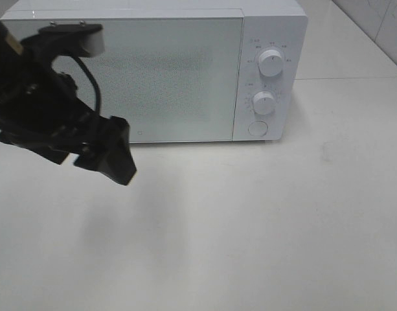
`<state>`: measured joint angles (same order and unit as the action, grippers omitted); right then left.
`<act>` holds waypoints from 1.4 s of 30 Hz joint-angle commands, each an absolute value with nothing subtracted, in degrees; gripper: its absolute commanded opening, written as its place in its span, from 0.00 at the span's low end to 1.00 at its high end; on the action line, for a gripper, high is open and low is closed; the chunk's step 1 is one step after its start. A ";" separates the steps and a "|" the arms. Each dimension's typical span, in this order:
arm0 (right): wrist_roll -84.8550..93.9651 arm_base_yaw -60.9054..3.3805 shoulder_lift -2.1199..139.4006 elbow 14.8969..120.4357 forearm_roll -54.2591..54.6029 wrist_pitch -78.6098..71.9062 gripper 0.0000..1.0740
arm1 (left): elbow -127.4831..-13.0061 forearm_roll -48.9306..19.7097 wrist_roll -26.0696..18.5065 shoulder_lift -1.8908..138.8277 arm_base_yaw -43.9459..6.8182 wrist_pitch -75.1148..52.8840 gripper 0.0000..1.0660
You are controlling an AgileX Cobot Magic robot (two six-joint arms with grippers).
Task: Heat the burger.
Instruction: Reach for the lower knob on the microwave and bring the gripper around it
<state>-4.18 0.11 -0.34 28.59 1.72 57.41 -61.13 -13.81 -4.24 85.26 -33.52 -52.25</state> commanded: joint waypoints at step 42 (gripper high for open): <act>-3.50 0.46 -1.78 28.48 1.66 57.01 0.70 | -29.91 -4.13 -1.78 26.59 -2.69 -61.36 0.92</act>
<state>-4.18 0.11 -0.34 28.59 1.72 57.41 -31.11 -4.58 -2.35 29.11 -2.75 -63.31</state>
